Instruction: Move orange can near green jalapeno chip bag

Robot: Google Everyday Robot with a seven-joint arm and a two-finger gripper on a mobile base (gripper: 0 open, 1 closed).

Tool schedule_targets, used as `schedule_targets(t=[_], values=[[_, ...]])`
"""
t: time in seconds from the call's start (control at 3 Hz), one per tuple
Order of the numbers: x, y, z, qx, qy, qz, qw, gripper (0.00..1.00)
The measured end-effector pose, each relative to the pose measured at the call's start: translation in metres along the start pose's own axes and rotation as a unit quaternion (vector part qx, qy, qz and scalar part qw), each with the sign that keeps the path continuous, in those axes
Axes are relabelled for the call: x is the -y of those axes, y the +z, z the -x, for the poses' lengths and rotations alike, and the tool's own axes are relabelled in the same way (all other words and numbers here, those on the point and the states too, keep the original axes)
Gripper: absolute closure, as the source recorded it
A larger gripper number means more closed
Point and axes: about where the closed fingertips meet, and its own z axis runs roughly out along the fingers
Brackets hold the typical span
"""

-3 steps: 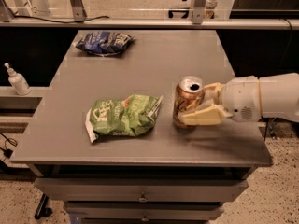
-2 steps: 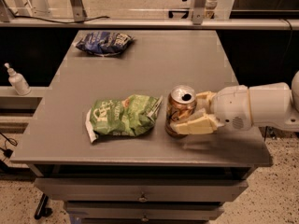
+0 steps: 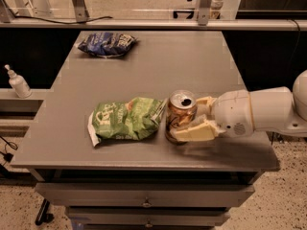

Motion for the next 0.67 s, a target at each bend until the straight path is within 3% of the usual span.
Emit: schedule_targets(t=[0.67], values=[[-0.0037, 0.004, 0.0017, 0.0, -0.001, 0.004, 1.0, 0.35]])
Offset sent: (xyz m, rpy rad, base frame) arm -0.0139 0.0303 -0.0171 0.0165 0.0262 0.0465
